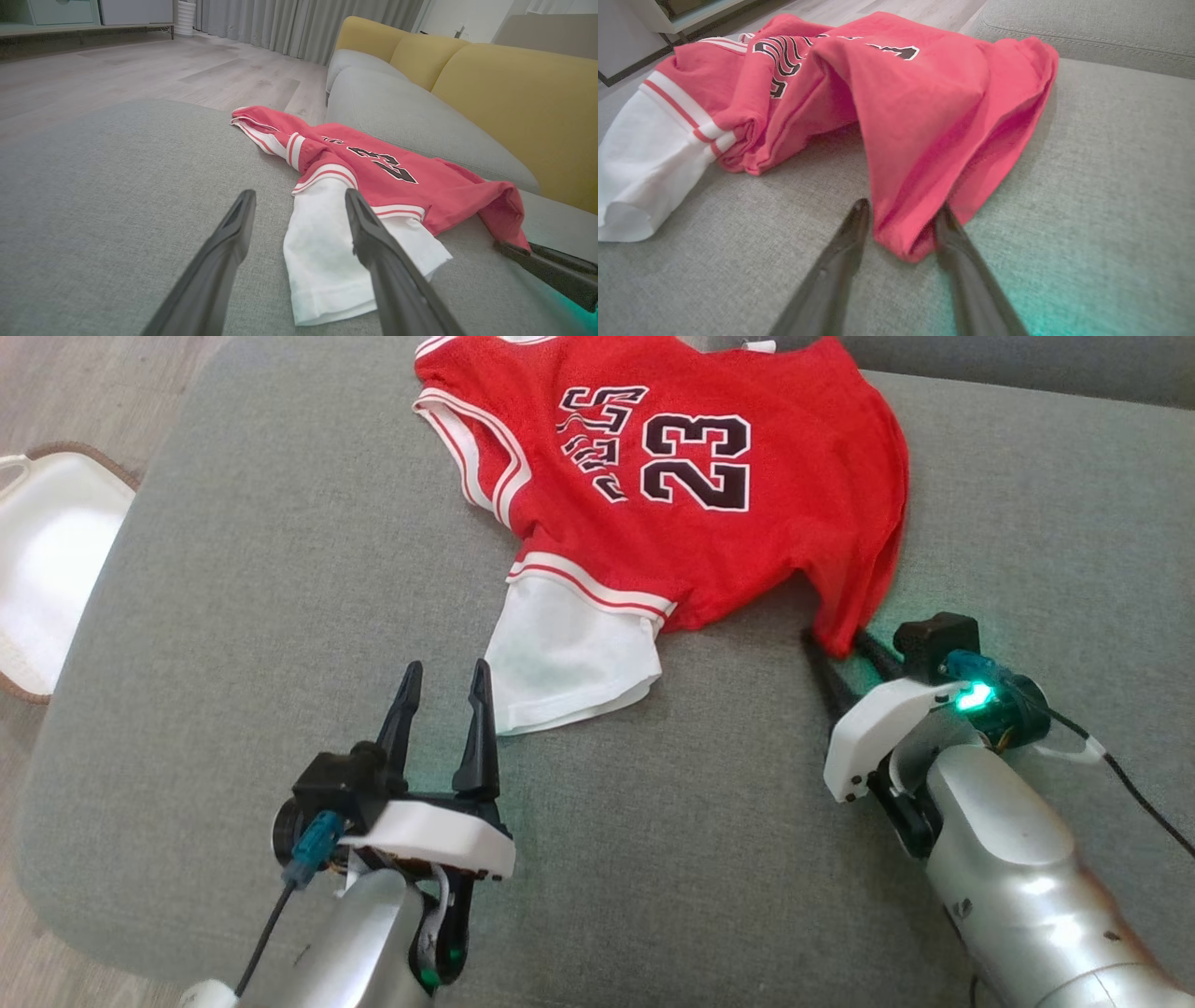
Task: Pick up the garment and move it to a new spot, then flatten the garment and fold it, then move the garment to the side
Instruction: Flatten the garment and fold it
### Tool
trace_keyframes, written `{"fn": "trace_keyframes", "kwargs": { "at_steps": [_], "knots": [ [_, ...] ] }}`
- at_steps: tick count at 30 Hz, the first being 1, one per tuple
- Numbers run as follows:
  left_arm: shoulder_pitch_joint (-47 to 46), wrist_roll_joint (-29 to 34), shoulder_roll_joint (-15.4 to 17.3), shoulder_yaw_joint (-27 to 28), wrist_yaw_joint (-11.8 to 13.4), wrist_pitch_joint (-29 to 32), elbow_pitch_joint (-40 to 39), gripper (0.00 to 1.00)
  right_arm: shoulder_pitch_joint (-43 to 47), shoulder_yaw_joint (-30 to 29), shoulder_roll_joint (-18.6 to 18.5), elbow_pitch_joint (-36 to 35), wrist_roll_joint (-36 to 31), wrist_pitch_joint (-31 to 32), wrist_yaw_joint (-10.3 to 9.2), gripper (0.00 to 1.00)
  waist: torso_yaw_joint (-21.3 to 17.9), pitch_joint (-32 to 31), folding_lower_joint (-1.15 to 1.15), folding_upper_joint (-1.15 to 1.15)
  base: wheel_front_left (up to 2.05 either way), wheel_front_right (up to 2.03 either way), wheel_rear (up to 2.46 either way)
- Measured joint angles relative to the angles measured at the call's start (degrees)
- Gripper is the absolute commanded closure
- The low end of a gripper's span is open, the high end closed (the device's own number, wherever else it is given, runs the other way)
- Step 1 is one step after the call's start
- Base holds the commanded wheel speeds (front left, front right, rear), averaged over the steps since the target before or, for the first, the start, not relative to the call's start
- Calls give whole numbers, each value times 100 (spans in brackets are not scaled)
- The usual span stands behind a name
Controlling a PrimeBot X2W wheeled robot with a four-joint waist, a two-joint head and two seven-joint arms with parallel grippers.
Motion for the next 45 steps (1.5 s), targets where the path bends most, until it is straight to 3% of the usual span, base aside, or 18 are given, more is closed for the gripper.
{"fn": "trace_keyframes", "kwargs": {
  "at_steps": [12,20,27,34,39,45],
  "knots": [
    [0,-54,-8,-30,0,16,436,0,32,-290,-236,233,224,-493,0,100,-343,-175,0,0,0,0,0],
    [1,-62,-4,-137,-2,132,717,0,450,-944,-432,19,250,-648,0,100,-697,-325,0,0,0,0,0],
    [2,-118,33,-138,1,135,854,0,827,-1755,-439,-327,-123,-699,0,100,-928,-417,0,0,0,0,0],
    [5,-137,87,-125,64,218,937,0,1298,-2549,-178,-851,-587,-679,0,100,-1035,-476,0,0,0,0,0],
    [18,-164,96,-193,66,510,1042,0,1553,-2598,59,-1310,-710,-491,0,100,-1087,-487,0,0,0,0,0],
    [30,-202,140,-248,260,969,1143,0,1684,-2509,178,-1750,-710,-277,0,100,-1124,-504,0,0,0,0,0]
  ]
}}
